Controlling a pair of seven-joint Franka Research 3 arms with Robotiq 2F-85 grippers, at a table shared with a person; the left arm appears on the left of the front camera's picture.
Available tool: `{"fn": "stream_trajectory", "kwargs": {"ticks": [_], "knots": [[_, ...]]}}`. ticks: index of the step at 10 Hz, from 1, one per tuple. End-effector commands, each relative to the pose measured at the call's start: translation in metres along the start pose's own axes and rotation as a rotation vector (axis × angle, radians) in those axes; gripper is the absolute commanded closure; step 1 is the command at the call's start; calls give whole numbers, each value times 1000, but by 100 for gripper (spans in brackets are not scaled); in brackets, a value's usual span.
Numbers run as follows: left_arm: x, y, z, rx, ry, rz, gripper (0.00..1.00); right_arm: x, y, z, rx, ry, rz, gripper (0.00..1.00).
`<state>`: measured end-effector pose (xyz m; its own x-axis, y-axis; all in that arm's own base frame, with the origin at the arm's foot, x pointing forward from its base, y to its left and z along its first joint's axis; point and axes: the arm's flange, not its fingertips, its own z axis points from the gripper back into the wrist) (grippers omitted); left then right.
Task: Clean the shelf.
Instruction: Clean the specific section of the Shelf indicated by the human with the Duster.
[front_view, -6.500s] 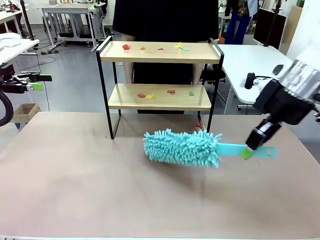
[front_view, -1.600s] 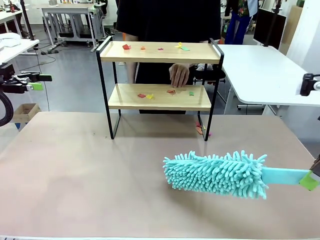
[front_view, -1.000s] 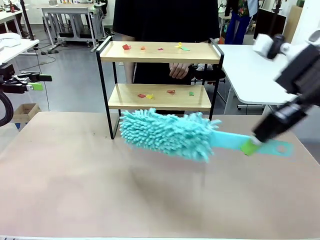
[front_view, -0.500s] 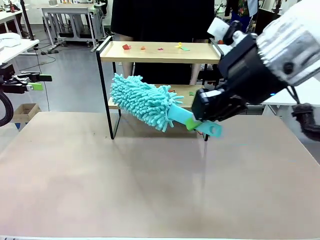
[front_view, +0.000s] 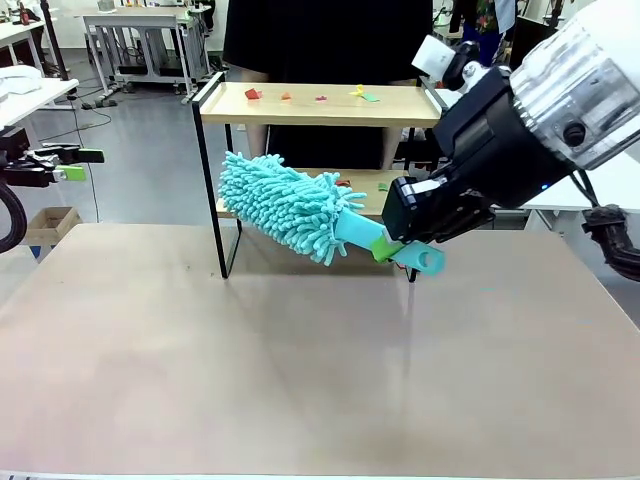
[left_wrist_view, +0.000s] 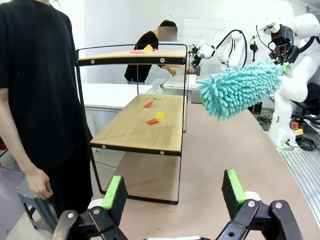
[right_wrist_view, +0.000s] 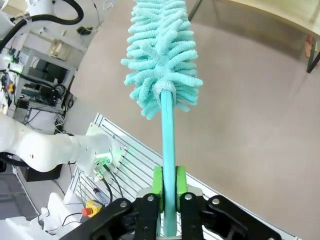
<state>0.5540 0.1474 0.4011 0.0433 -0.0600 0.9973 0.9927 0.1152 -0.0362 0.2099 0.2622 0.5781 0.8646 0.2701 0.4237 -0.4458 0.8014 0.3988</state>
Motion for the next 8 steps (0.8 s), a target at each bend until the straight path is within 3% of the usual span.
{"fn": "stream_trajectory", "kwargs": {"ticks": [1, 8], "knots": [[4, -2, 0, 2, -2, -6, 0, 19, 15, -22, -39, -34, -32, 87], [4, -2, 0, 2, -2, -6, 0, 97, 51, -98, -151, -121, -191, 87]]}}
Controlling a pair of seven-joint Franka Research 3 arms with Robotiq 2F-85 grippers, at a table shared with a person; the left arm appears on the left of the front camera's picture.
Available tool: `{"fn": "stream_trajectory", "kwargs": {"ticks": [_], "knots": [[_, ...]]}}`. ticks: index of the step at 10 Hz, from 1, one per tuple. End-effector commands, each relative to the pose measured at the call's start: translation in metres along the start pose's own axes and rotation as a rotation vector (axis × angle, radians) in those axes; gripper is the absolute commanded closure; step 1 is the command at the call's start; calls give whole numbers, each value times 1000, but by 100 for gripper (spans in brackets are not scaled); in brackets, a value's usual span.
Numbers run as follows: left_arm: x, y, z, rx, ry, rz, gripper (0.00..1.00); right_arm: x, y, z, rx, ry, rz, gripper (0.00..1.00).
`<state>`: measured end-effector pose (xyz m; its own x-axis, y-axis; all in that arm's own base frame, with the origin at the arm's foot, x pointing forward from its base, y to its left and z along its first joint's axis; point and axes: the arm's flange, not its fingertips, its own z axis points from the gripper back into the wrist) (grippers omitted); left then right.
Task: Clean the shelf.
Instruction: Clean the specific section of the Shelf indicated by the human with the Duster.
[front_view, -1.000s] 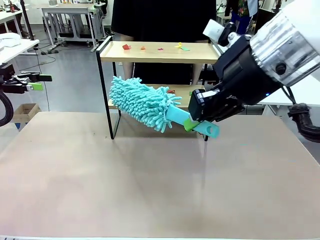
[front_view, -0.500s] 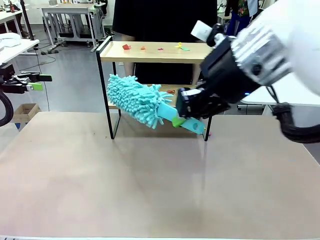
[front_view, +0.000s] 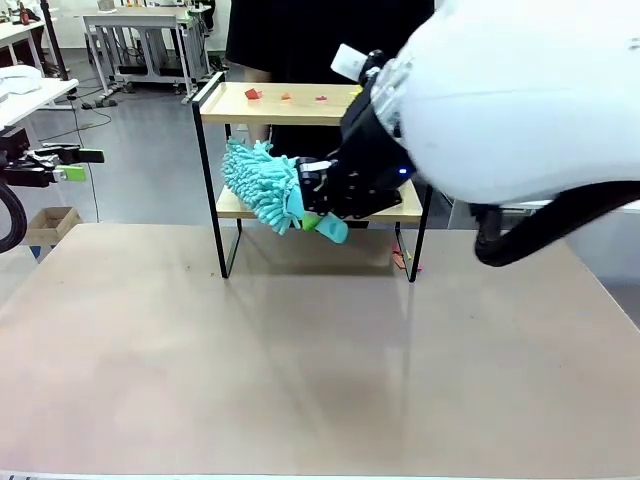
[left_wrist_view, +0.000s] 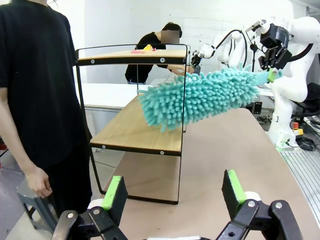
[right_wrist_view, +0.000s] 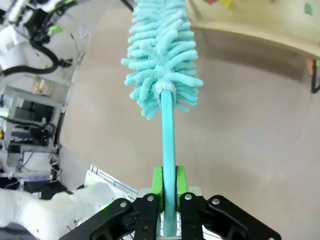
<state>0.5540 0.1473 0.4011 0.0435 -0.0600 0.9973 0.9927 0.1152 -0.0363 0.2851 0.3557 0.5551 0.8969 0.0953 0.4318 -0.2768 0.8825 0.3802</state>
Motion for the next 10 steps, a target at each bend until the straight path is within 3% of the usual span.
{"fn": "stream_trajectory", "kwargs": {"ticks": [1, 10], "knots": [[4, -2, 0, 2, -2, -6, 0, 22, 31, -24, -67, -54, -60, 87], [4, -2, 0, 2, -2, -6, 0, 81, 102, -109, -314, -192, -125, 87]]}}
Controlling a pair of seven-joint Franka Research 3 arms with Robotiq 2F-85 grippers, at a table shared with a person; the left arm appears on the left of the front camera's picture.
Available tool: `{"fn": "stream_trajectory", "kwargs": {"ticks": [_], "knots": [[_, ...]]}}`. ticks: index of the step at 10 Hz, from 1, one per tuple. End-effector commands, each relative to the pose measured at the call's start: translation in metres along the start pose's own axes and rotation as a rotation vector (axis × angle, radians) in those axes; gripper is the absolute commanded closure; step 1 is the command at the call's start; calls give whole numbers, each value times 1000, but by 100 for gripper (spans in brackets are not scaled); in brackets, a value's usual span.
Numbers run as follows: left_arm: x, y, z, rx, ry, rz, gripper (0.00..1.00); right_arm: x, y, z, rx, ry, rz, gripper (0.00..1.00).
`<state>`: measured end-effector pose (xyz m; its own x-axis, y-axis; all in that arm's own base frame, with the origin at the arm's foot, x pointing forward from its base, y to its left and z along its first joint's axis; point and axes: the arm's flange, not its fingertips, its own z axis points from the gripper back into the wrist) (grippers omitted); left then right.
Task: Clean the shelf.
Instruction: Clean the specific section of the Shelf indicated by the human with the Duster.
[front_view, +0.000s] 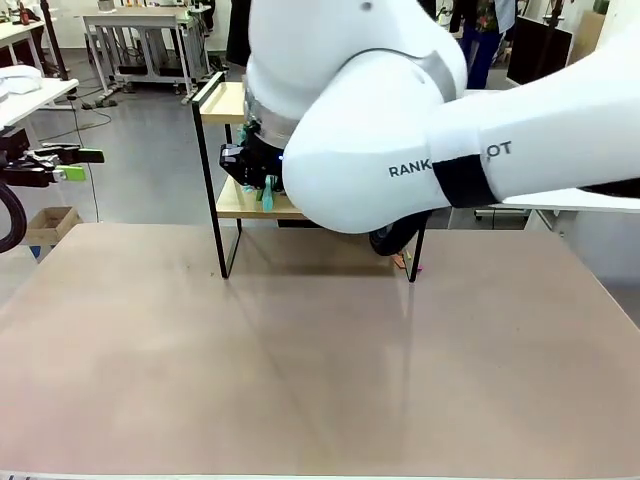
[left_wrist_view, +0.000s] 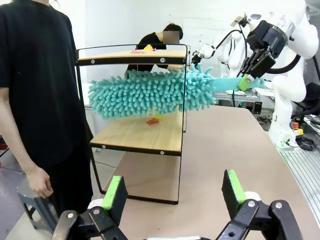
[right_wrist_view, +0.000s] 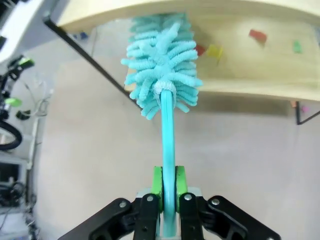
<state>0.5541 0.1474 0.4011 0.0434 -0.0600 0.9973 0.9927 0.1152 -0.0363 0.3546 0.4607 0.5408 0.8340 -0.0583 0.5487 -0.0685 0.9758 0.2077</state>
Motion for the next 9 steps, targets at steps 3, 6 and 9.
{"fn": "stream_trajectory", "kwargs": {"ticks": [3, 6, 9], "knots": [[4, -2, 0, 2, -2, -6, 0, 14, 64, -43, -65, 1, -14, 87], [4, -2, 0, 2, -2, -6, 0, 13, 73, -55, -79, 1, -23, 87], [4, -2, 0, 2, -2, -6, 0, 9, 74, -63, -82, 62, -36, 87]]}}
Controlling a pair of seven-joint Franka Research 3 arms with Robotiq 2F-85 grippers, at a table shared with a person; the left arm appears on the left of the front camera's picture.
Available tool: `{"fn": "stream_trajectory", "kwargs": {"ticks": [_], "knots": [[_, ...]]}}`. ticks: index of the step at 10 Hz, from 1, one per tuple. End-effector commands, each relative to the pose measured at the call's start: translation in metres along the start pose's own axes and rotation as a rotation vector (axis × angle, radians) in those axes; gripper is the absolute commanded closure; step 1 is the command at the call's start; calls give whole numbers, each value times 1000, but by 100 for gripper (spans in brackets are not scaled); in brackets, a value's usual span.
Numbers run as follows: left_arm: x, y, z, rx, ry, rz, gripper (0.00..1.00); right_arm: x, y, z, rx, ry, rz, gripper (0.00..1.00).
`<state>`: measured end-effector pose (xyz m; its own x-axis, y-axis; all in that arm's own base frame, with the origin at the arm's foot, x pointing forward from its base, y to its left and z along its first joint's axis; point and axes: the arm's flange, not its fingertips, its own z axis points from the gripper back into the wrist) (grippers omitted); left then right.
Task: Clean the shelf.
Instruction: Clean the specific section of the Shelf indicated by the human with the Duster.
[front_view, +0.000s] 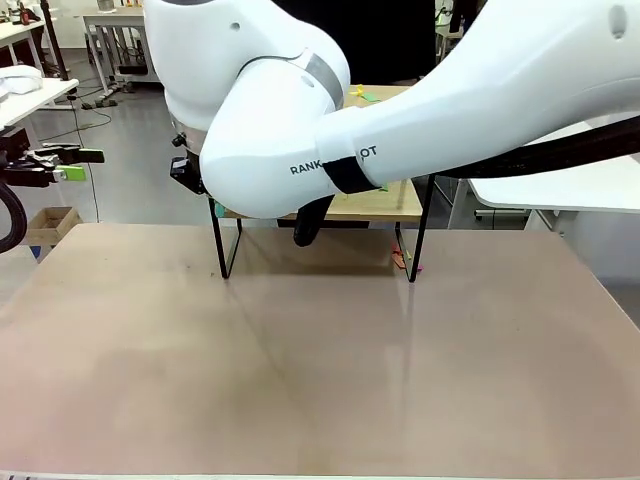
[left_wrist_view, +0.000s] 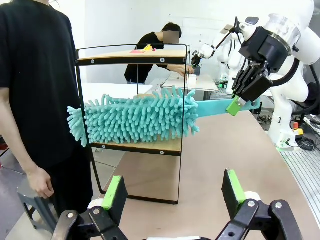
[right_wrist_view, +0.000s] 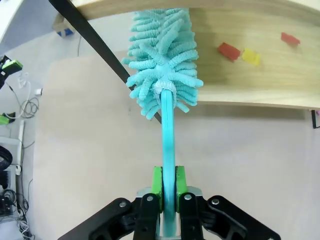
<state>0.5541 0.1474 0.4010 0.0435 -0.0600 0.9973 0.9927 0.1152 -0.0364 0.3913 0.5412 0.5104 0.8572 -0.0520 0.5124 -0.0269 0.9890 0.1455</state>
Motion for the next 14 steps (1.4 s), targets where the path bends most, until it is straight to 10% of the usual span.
{"fn": "stream_trajectory", "kwargs": {"ticks": [1, 10, 14], "knots": [[4, -2, 0, 2, -2, -6, 0, -2, 3, -6, 0, 36, -37, 87], [4, -2, 0, 2, -2, -6, 0, -6, 0, -18, -10, 49, -23, 87], [4, -2, 0, 2, -2, -6, 0, -7, -71, -7, -14, 107, -67, 87]]}}
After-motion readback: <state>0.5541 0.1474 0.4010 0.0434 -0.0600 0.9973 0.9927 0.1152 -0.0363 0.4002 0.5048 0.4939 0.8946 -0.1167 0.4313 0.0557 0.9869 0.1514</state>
